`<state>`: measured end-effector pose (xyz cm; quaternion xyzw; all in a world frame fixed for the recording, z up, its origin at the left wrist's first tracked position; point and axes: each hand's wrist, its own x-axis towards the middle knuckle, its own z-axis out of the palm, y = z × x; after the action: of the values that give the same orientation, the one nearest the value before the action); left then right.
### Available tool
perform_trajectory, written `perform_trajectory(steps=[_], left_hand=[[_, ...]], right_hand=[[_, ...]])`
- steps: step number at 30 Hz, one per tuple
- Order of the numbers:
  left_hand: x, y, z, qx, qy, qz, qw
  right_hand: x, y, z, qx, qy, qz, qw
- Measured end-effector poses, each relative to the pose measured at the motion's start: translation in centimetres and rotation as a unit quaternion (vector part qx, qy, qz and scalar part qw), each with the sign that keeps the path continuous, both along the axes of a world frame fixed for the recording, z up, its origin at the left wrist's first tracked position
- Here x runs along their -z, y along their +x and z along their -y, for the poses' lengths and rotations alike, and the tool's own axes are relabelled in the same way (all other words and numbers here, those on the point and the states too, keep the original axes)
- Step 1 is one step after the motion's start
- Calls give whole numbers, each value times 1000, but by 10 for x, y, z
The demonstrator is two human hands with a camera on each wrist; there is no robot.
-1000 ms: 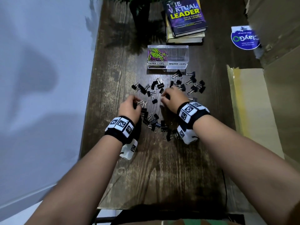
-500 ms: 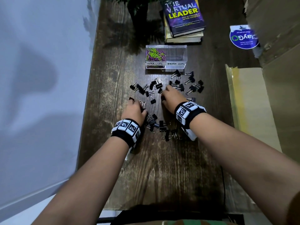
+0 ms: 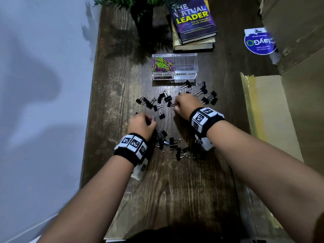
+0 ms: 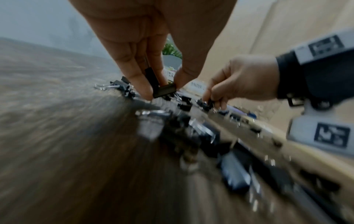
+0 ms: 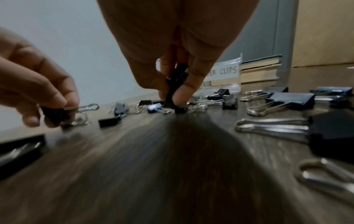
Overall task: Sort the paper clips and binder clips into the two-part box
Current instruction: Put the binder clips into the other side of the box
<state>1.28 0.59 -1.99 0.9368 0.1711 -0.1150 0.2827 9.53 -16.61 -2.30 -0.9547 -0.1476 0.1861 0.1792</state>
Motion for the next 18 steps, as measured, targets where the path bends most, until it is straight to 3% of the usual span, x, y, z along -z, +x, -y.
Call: perform_trajectory(steps=[3, 6, 8, 12, 15, 18], left_hand=[[-6, 14, -2, -56, -58, 11, 997], [-11, 37, -2, -70, -90, 29, 993], [-18, 55, 2, -57, -94, 41, 993], [-36, 102, 23, -14, -94, 73, 993], [-48, 139, 42, 34, -71, 108, 991], [-54, 170, 62, 74, -46, 126, 988]], right_hand=[[-10, 18, 9, 100, 109, -29, 988], [-30, 53, 18, 207, 228, 10, 951], [-44, 79, 21, 239, 258, 35, 936], [-46, 117, 22, 196, 134, 71, 969], [-39, 123, 20, 97, 40, 44, 994], [-38, 124, 24, 55, 34, 53, 996]])
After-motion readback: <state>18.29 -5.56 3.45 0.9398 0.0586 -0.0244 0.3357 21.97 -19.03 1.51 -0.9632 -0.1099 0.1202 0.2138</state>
